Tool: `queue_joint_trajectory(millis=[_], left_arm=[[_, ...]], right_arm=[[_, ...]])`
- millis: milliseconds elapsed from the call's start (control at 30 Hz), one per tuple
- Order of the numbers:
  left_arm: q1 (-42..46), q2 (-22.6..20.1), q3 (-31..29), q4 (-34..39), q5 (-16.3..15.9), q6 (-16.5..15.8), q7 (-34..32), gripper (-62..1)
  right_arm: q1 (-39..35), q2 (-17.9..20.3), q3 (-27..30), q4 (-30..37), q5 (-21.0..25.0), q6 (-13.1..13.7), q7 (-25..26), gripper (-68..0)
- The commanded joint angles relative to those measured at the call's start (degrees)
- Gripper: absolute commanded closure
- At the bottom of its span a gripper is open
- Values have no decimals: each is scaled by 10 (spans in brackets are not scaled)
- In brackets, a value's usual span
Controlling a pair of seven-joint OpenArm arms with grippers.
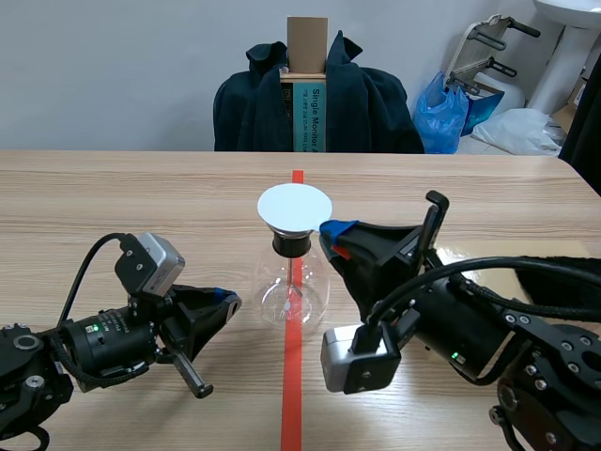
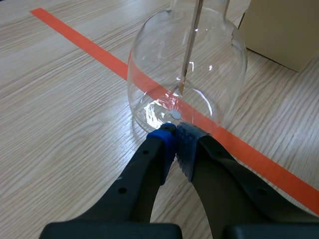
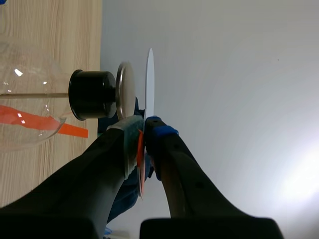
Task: Do the electroscope experiment.
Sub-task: 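Move the plate toward and away from the electroscope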
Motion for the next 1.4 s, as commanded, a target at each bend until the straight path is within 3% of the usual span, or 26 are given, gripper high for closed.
queue_joint_trajectory(millis=[0, 367, 933, 1033, 1167, 1367], left_arm=[[-8, 0, -3, 9, -7, 1, -10, -31], [-8, 0, -3, 9, -7, 1, -10, -31], [-8, 0, -3, 9, -7, 1, -16, -31], [-8, 0, -3, 9, -7, 1, -17, -31], [-8, 0, -3, 9, -7, 1, -16, -31], [-8, 0, -3, 9, -7, 1, -17, -31]], right_arm=[[7, 6, 4, 9, 4, -8, 0, -8], [7, 6, 4, 9, 4, -8, -18, -8], [8, 6, 13, 9, 4, -11, -208, -8], [11, 6, 25, 11, 9, -16, -212, -8], [19, 8, 46, 24, 17, -45, -213, -8], [18, 34, 81, 88, 59, -51, -214, -8]])
